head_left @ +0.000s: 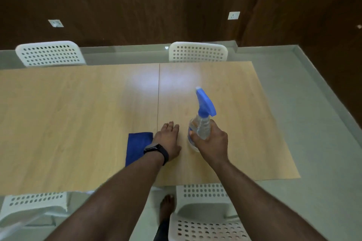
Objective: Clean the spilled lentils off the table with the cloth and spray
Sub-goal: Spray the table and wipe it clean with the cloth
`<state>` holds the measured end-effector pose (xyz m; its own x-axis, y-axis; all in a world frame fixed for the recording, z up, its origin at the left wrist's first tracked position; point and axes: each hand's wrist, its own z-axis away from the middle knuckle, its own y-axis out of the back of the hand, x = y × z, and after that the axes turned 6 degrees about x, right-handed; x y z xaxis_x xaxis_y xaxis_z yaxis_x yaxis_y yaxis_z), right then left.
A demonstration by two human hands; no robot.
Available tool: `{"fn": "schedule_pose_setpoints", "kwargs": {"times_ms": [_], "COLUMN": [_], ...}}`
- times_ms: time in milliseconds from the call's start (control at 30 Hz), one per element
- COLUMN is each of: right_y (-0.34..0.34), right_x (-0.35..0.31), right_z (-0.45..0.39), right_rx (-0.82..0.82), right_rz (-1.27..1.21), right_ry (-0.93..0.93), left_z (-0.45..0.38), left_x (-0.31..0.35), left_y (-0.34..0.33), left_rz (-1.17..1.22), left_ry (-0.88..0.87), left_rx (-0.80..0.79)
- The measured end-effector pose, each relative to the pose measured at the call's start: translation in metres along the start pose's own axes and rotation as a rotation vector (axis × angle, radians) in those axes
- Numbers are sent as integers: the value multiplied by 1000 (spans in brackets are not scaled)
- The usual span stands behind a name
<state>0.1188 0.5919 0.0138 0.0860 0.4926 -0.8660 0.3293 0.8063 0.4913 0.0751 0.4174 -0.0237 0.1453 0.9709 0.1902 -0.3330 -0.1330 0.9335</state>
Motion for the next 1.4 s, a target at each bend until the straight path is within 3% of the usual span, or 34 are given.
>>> {"fn": "schedule_pose_setpoints", "kwargs": {"times_ms": [167,367,733,1000,1133,1400], "right_y": [0,-7,-61,-110,-132,-190], "right_x": [-19,-50,-78,-66,-65,-92], "right_z": [-26,-66,-157,-204,-233,-291], "right_rx": [43,-181,-339,-316,-294,-409], "right_rz": [-49,-281,-244,12,90,250], "right_ry": [35,72,-322,-326,-357,-329], "left_z": [-38,-74,-138,-204,-222,-233], "left_x": [2,-6,-38,-47,-49,-68], "left_y": [7,18,39,56,54,46], "left_rz": [-1,48,26,73,91,79], "left_ry": [-29,-11,26,-7,10,-28], "left_rx": [-9,13,12,31,-34,-56]}}
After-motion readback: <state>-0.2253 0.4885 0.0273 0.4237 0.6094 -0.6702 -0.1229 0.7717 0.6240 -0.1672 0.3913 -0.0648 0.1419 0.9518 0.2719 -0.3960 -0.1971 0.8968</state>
